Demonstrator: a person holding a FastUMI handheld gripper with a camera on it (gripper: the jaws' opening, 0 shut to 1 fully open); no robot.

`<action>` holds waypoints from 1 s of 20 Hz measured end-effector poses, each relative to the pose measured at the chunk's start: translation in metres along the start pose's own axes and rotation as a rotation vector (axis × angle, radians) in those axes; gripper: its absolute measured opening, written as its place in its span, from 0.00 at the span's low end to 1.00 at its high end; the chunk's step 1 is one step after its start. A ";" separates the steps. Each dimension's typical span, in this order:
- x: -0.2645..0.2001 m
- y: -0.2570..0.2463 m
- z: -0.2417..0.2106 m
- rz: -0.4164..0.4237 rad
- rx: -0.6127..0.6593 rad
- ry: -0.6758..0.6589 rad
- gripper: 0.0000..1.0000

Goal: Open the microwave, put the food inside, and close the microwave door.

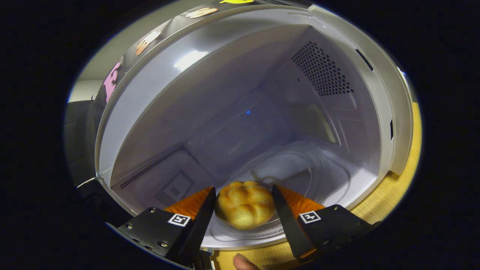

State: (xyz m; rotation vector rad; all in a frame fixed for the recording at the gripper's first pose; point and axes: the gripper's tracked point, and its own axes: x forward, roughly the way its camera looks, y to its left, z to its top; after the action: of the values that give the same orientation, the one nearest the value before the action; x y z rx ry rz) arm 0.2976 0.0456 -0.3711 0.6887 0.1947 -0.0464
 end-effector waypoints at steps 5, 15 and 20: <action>-0.003 -0.003 -0.003 -0.034 -0.060 -0.011 0.97; -0.073 0.053 0.020 0.087 -0.117 -0.020 0.98; -0.161 0.079 0.035 0.194 -0.194 -0.036 0.97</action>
State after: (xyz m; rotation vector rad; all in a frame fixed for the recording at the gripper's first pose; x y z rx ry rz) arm 0.1538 0.0811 -0.2643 0.5101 0.0958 0.1440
